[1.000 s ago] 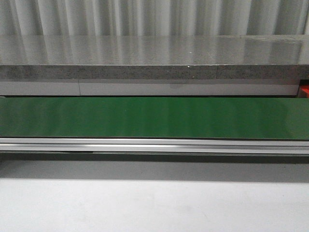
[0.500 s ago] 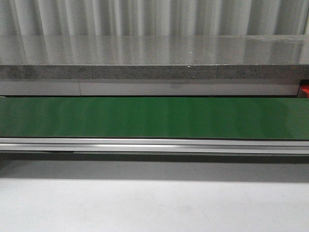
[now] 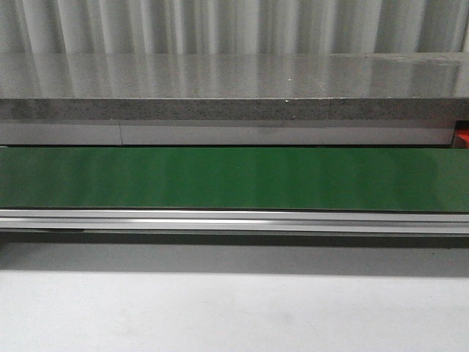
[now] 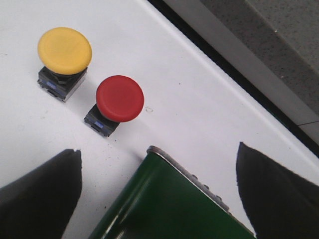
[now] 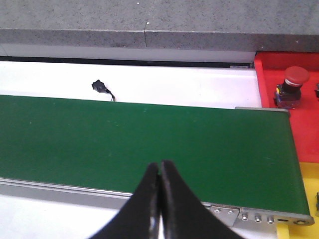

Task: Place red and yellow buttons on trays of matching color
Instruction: 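Move the left gripper over the last red button and grasp it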

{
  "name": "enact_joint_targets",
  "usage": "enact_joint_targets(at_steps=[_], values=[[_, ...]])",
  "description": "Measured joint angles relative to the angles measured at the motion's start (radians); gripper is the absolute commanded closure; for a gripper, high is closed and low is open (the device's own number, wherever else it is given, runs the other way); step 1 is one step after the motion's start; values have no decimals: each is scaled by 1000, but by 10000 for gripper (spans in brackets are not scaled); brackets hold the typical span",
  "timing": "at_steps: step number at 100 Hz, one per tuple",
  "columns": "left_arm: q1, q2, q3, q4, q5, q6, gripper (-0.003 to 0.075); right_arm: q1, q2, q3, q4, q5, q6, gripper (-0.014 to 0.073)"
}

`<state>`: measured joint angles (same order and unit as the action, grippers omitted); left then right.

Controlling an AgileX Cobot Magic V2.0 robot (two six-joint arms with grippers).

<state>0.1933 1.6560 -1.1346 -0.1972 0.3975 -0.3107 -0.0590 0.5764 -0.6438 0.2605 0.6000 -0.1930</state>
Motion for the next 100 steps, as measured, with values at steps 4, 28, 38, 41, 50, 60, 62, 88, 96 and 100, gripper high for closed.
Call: enact_joint_targets(at_steps=[4, 28, 38, 41, 50, 60, 62, 88, 96, 100], values=[[0, 25, -13, 0, -2, 0, 122, 0, 0, 0, 0, 0, 0, 662], [4, 124, -51, -2, -19, -63, 122, 0, 0, 2, 0, 0, 0, 662], [20, 144, -57, -4, -31, -99, 122, 0, 0, 2, 0, 0, 0, 662], [25, 153, -61, -4, -35, -108, 122, 0, 0, 2, 0, 0, 0, 662], [40, 179, -74, -6, -36, -118, 122, 0, 0, 2, 0, 0, 0, 662], [49, 204, -91, -6, -36, -123, 122, 0, 0, 2, 0, 0, 0, 662], [50, 206, -94, -6, -36, -125, 122, 0, 0, 2, 0, 0, 0, 662], [51, 243, -150, -8, -36, -131, 122, 0, 0, 2, 0, 0, 0, 662], [51, 263, -170, -8, -34, -131, 122, 0, 0, 2, 0, 0, 0, 662], [51, 273, -178, -8, -29, -131, 122, 0, 0, 2, 0, 0, 0, 662]])
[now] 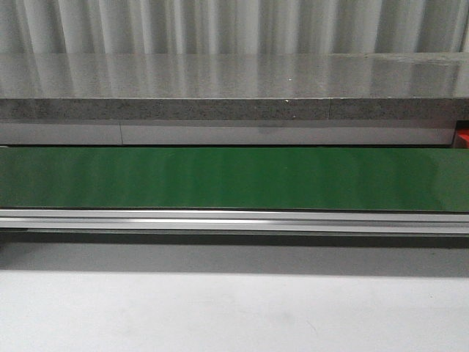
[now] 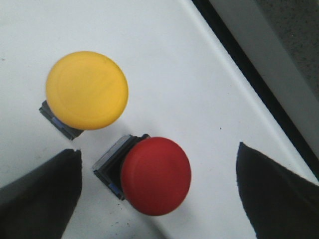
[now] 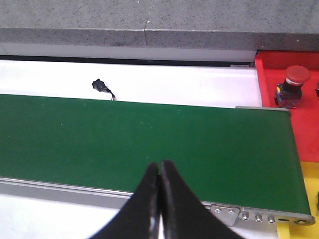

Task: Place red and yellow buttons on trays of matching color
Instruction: 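Move the left gripper over the last red button and grasp it, then lower the red button onto the conveyor and open the left gripper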

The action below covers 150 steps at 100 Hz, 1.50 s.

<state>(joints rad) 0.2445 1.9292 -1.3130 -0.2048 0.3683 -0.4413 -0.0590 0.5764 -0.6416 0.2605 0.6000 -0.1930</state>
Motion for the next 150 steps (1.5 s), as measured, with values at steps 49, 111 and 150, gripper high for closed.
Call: enact_joint_targets(at_steps=[49, 111, 150], values=[[0, 68, -18, -20, 14, 0, 122, 0, 0, 0, 0, 0, 0, 662], [0, 24, -21, -33, 79, 9, 741, 0, 0, 0, 0, 0, 0, 662], [-7, -306, -19, -27, 232, 381, 741, 0, 0, 0, 0, 0, 0, 662]])
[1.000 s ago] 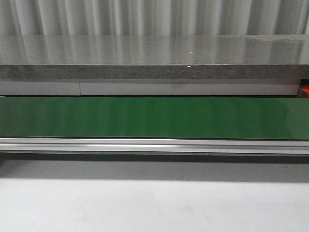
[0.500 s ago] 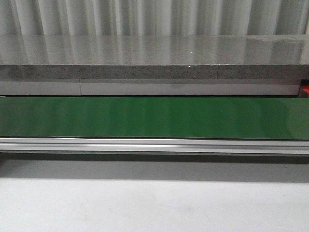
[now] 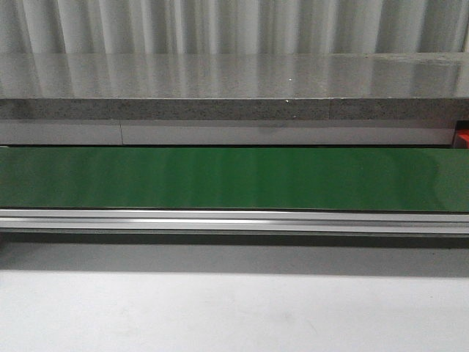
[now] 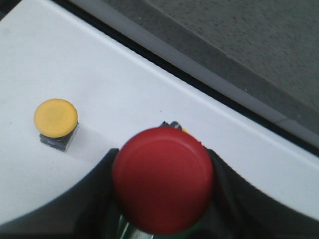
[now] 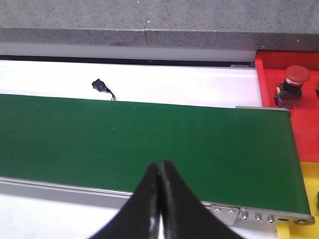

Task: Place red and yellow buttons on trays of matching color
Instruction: 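Lower the red button onto the conveyor and open the left gripper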

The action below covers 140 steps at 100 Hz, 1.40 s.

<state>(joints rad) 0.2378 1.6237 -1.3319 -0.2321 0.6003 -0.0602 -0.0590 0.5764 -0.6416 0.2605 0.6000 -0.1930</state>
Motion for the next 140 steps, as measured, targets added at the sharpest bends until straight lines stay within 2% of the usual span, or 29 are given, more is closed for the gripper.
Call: enact_joint_targets(at_steps=[13, 34, 71, 105, 140], values=[[-2, -83, 0, 2, 137, 135, 741, 0, 0, 0, 0, 0, 0, 662], [-35, -95, 0, 38, 277, 214, 741, 0, 0, 0, 0, 0, 0, 662], [-201, -55, -1, 175, 270, 249, 741, 0, 0, 0, 0, 0, 0, 662], [-203, 31, -1, 213, 302, 249, 741, 0, 0, 0, 0, 0, 0, 662], [-203, 48, 51, 237, 280, 249, 740, 0, 0, 0, 0, 0, 0, 662]])
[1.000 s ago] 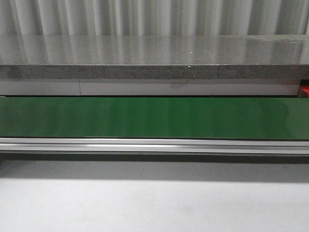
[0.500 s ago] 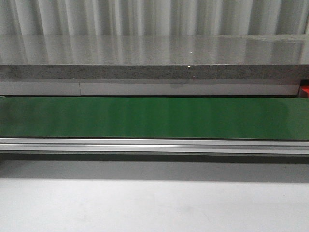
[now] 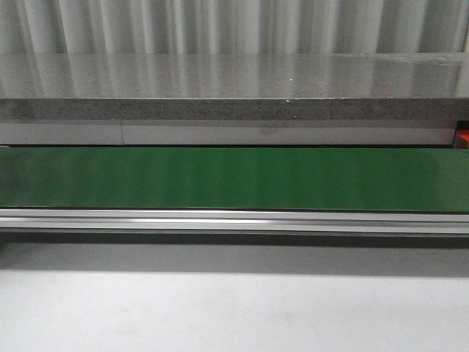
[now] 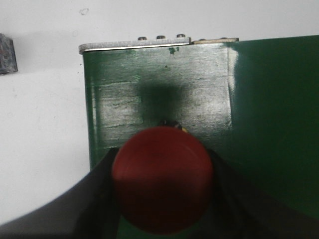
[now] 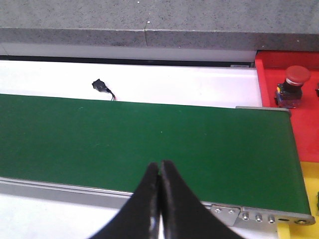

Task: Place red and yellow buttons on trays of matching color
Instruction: 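Lower the red button onto the conveyor and open the left gripper, then move the left gripper to the last yellow button and grasp it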

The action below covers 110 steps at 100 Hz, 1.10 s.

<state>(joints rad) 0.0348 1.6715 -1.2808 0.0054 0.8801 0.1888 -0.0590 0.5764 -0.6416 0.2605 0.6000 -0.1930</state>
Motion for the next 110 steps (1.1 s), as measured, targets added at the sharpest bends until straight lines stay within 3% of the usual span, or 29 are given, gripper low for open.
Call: enact_joint_targets(at_steps=[35, 44, 53, 63, 70, 84, 110], values=[[0, 0, 33, 1, -32, 0, 736, 0, 0, 0, 0, 0, 0, 662], [0, 0, 49, -5, -44, 0, 676, 0, 0, 0, 0, 0, 0, 662], [-5, -2, 51, -14, -48, 0, 502, 0, 0, 0, 0, 0, 0, 662], [-7, -3, 55, -23, -42, 9, 181, 0, 0, 0, 0, 0, 0, 662], [-8, -6, 55, -14, -46, 14, -2, 0, 0, 0, 0, 0, 0, 662], [-23, -17, 53, 1, -45, 14, 91, 0, 0, 0, 0, 0, 0, 662], [-47, -71, -75, -19, -25, 17, 95, 0, 0, 0, 0, 0, 0, 662]])
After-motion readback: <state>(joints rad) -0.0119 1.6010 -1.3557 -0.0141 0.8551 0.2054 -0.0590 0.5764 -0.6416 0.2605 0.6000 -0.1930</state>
